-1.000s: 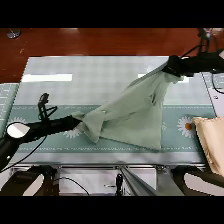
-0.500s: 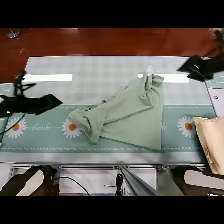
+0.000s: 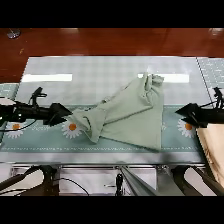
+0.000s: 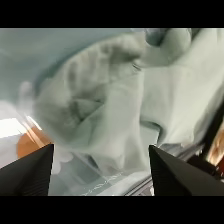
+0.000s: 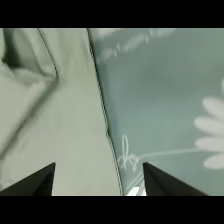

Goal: Fold the shirts.

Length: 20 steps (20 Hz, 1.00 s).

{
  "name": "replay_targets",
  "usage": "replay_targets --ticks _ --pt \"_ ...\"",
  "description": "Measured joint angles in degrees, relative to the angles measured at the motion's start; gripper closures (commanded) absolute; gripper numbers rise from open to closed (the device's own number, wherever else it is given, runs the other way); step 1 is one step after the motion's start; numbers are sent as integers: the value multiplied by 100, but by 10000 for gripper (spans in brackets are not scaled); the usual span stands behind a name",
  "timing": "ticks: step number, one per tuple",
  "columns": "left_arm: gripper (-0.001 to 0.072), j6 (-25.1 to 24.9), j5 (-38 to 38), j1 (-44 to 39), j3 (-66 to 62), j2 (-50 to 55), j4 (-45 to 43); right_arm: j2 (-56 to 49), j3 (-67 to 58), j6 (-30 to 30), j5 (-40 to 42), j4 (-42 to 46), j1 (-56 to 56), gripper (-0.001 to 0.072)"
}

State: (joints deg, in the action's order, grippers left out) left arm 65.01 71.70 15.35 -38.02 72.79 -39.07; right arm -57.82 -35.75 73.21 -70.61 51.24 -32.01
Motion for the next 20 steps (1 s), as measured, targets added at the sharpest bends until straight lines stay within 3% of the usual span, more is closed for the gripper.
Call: replay_targets --ticks 1,2,3,8,14,20 --pt "23 -164 -37 -162 -42 184 103 76 181 -17 -26 -24 -17 92" --pt "267 -293 -46 -306 -94 321 195 129 319 -28 -79 -24 -24 92" --pt "664 -402 -72 -439 -157 448 247 173 428 -28 -179 -15 -31 92" --pt "679 -730 -63 -739 -466 710 398 251 651 164 -468 442 85 92" --pt "678 -835 -15 -802 -586 765 437 -42 697 481 -752 1139 1368 91" --pt "679 -848 0 -824 -605 774 437 -721 697 551 -509 944 2371 91"
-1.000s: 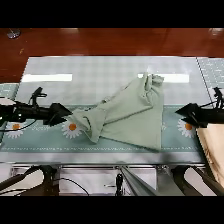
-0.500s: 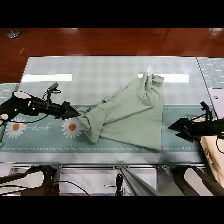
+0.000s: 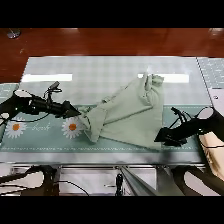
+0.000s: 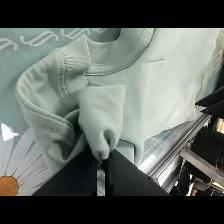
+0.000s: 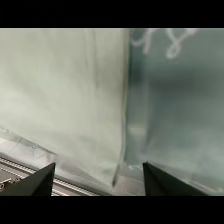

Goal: Fold the shirts.

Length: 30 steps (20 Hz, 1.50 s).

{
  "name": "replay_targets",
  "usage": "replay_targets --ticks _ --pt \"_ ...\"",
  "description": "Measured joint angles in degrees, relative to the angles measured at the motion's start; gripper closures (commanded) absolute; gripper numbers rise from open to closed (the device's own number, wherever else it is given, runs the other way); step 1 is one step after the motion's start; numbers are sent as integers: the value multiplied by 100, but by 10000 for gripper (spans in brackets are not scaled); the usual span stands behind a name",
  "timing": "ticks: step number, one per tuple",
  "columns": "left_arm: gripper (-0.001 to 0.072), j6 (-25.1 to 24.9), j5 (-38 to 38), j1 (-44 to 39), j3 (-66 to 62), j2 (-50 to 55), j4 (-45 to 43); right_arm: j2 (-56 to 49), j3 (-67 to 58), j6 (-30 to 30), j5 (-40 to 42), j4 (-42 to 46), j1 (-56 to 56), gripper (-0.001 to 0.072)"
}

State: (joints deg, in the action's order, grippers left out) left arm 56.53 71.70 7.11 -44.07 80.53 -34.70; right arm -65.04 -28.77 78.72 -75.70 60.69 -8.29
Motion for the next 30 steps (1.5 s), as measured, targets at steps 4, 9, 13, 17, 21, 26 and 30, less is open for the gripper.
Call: replay_targets --ticks 4,9,13,17,21,26,30 --pt "679 46 -4 -9 0 0 2 -332 -103 -155 348 -603 251 232" --pt "678 68 28 -31 -17 -15 63 -516 -247 -645 835 -1410 332 693" --pt "679 20 334 72 -389 -238 503 -476 -1036 -944 748 -1718 332 693" --pt "679 -28 254 153 -1700 -785 1644 -396 -3762 -592 575 -1401 332 694" --pt "679 4 -732 170 -3543 -1513 2100 -337 -7211 -11 428 -651 332 694" --pt "680 660 -2094 175 -5042 -2747 728 597 -9132 310 361 111 339 694" --pt "680 1567 -2577 175 -5390 -3915 -1213 1703 -9294 380 382 826 339 693"
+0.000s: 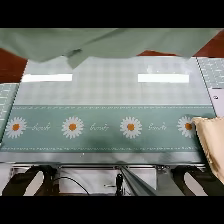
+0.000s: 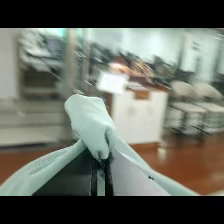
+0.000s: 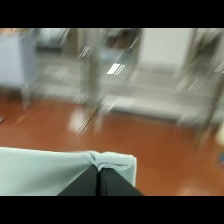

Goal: Fold the shirts.

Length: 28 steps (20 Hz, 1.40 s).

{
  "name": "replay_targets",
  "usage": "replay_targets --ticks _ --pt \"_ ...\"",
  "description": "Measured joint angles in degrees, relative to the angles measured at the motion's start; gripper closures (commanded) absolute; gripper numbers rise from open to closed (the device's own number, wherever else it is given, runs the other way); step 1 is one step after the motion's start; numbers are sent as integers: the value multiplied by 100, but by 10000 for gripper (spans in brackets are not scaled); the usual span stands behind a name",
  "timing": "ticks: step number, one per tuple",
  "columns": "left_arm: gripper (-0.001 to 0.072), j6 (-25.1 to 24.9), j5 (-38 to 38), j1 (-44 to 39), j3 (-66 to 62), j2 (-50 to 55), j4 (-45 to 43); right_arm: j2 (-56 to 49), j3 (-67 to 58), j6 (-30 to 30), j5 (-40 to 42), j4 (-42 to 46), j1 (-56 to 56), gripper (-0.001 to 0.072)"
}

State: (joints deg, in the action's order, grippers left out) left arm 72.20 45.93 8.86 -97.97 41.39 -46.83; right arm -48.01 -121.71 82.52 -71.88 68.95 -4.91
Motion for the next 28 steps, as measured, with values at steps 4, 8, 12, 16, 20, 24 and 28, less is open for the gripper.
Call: replay_targets --ticks 4,8,12,16,20,24,28 --pt "680 487 203 0 -96 -940 -1080 800 168 101 -291 442 0 693" --pt "680 817 1115 0 0 -1290 -1480 1091 363 199 -1102 570 0 693" --pt "680 1106 1880 0 892 -1281 -1596 1172 1349 221 -1609 348 0 693" --pt "679 1095 1993 0 2275 -833 -1421 1071 3095 107 -1147 -20 0 693" --pt "679 833 1360 -52 3075 319 -1156 166 4207 -31 -118 -236 0 693" --pt "678 636 584 -293 3091 1725 -1051 -1375 4415 -116 992 -785 0 693" --pt "678 577 -63 -566 2680 2924 -791 -3091 3786 -24 1832 -1504 -17 692"
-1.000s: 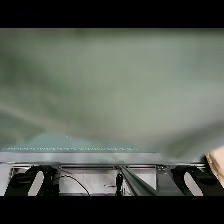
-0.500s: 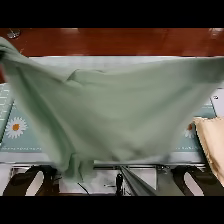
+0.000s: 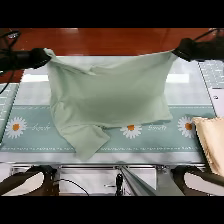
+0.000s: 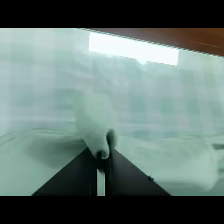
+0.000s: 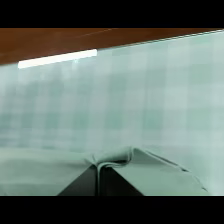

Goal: Fold the shirts.

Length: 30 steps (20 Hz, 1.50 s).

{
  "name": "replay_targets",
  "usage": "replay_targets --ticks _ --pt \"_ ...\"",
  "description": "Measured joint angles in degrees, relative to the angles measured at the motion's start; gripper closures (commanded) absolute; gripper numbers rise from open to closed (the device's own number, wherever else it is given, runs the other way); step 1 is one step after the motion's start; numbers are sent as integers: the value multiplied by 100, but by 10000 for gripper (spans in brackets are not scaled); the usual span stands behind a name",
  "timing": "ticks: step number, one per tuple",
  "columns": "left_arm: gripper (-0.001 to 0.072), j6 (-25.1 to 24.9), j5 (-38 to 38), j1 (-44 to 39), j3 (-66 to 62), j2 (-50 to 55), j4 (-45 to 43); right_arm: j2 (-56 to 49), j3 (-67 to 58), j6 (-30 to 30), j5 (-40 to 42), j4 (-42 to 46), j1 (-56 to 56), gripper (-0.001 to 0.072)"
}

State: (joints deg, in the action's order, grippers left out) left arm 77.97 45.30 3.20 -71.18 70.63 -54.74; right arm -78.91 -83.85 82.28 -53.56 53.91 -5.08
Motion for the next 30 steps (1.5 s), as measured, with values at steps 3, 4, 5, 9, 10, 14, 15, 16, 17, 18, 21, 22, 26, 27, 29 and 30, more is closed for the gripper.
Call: replay_targets --ticks 3,4,5,9,10,14,15,16,17,18,21,22,26,27,29,30 --pt "6 -20 -195 -114 -254 575 367 -1115 -728 170 90 -758 -79 67" --pt "0 -20 -227 -131 -302 686 485 -1366 -907 201 20 -981 -120 79" --pt "0 -20 -179 -133 -332 765 538 -1561 -1040 216 -81 -1161 -175 79" --pt "1 4 730 205 -391 857 319 -1792 -1316 221 -785 -1161 -586 92" --pt "1 20 1123 378 -387 855 197 -1744 -1335 151 -1110 -953 -721 91" --pt "1 57 2739 1163 170 667 -229 -1078 -704 -24 -2175 505 -1196 88" --pt "1 74 3032 1397 505 533 -313 -780 -280 -42 -2142 649 -1349 88" --pt "1 72 3206 1617 876 367 -341 -452 245 -76 -2035 717 -1506 88" --pt "1 74 3246 1838 1290 186 -372 -90 835 -157 -1888 608 -1657 88" --pt "1 74 3263 2065 1762 -33 -402 334 1512 -271 -1646 431 -1814 88" --pt "2 63 3027 2632 3058 -645 -271 1467 3381 -581 -1001 -155 -2157 89" --pt "2 -26 2870 2782 3440 -822 -160 1746 3849 -654 -905 -308 -2214 89" --pt "2 -487 2243 3029 4542 -1200 614 2411 5053 -973 -737 -885 -2323 89" --pt "2 -586 2076 3014 4747 -1209 782 2483 5204 -1036 -745 -986 -2334 89" --pt "2 -763 1875 2898 5027 -1174 1147 2573 5375 -1102 -732 -1178 -2352 90" --pt "2 -811 1797 2806 5115 -1137 1311 2601 5429 -1143 -734 -1274 -2358 89"
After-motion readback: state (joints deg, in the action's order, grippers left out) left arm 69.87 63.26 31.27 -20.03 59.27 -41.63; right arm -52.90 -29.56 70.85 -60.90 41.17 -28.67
